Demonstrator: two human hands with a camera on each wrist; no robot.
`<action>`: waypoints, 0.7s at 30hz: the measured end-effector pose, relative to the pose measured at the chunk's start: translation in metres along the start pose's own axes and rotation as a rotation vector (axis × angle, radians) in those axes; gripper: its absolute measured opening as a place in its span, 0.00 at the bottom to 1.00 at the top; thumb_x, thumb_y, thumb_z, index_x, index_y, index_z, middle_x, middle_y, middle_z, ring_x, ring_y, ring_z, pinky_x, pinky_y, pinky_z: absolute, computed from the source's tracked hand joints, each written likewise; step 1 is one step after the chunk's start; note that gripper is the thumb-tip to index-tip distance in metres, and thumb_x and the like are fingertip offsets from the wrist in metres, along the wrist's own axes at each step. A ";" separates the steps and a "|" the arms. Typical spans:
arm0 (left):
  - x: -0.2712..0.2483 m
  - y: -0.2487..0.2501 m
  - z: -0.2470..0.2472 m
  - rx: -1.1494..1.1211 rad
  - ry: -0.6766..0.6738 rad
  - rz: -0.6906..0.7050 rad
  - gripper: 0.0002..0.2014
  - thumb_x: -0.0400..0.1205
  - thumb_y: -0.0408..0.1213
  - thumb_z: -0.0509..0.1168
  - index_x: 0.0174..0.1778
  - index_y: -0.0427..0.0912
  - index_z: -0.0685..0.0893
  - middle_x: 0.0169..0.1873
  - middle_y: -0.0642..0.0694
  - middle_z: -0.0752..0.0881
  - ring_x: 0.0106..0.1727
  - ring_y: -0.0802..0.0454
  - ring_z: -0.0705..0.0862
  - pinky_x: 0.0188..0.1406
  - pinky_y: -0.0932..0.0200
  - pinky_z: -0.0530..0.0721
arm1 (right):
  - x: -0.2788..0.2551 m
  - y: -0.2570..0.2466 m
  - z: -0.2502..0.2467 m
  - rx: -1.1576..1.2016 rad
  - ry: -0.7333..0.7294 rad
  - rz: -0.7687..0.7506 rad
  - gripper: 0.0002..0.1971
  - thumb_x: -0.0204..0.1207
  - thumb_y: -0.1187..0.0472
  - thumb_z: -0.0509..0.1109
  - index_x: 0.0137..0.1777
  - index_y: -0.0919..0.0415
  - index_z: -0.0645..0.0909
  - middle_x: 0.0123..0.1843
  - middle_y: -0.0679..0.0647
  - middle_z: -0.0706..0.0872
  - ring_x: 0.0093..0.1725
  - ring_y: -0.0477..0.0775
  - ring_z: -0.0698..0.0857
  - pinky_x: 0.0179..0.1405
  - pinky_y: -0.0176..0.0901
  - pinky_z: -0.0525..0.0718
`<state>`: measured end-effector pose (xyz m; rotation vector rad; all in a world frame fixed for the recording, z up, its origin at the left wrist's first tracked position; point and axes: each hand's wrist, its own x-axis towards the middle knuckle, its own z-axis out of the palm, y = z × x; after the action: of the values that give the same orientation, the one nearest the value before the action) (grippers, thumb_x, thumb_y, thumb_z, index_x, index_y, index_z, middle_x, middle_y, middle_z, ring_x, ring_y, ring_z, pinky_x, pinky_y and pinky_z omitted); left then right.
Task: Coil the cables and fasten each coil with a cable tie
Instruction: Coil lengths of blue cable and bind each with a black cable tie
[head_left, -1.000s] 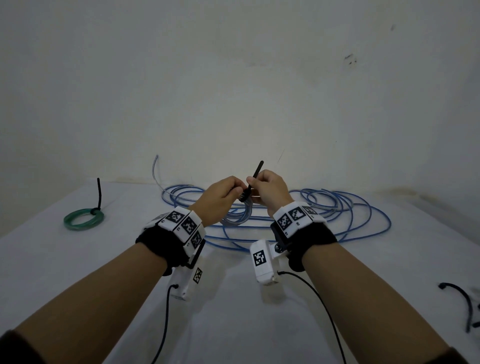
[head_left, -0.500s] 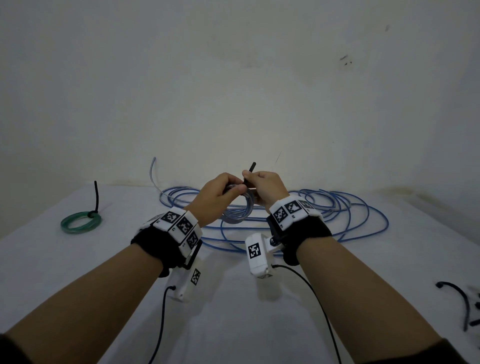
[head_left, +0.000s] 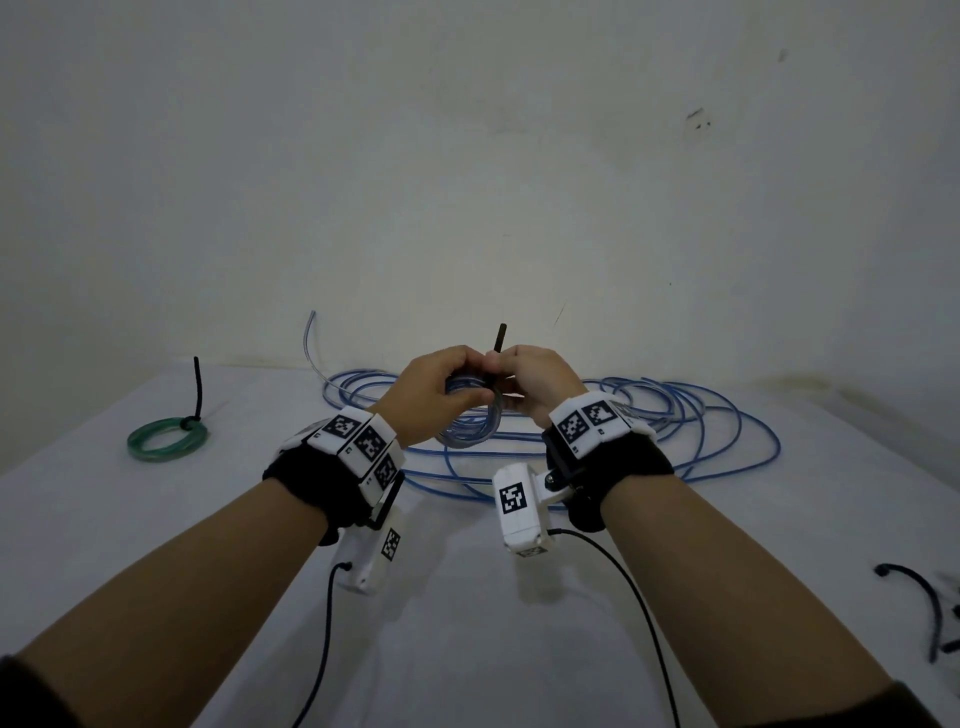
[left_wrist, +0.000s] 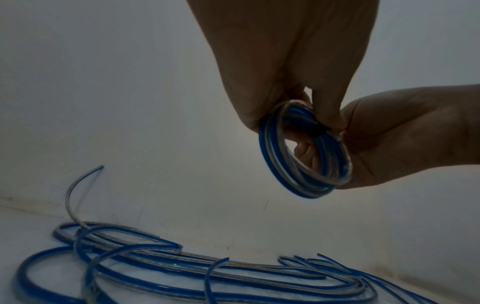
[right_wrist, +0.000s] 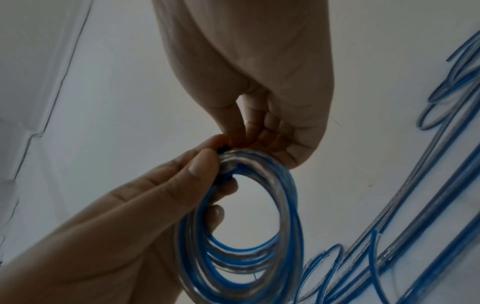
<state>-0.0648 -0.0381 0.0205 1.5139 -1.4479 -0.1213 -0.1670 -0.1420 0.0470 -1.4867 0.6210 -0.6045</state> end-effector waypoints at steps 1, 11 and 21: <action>0.000 0.000 0.000 -0.003 -0.005 0.000 0.13 0.75 0.29 0.71 0.55 0.42 0.82 0.49 0.45 0.87 0.52 0.52 0.87 0.60 0.56 0.83 | 0.002 0.001 0.000 -0.014 0.021 -0.008 0.11 0.78 0.69 0.66 0.34 0.62 0.74 0.33 0.57 0.80 0.31 0.52 0.79 0.31 0.40 0.79; -0.003 0.002 0.001 -0.089 -0.002 0.026 0.11 0.78 0.26 0.67 0.55 0.41 0.82 0.45 0.52 0.87 0.47 0.66 0.86 0.52 0.70 0.82 | 0.014 -0.002 0.000 -0.143 0.079 -0.041 0.12 0.78 0.67 0.67 0.33 0.60 0.75 0.31 0.54 0.78 0.31 0.49 0.78 0.36 0.39 0.79; -0.005 0.001 0.001 0.007 0.033 0.050 0.10 0.78 0.27 0.67 0.55 0.37 0.83 0.44 0.51 0.86 0.44 0.72 0.84 0.49 0.76 0.79 | 0.012 -0.001 0.003 -0.169 0.092 -0.051 0.13 0.78 0.65 0.67 0.31 0.59 0.75 0.29 0.53 0.77 0.29 0.48 0.76 0.33 0.37 0.76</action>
<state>-0.0676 -0.0340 0.0183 1.4775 -1.4597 -0.0606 -0.1562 -0.1483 0.0478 -1.6440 0.7212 -0.6759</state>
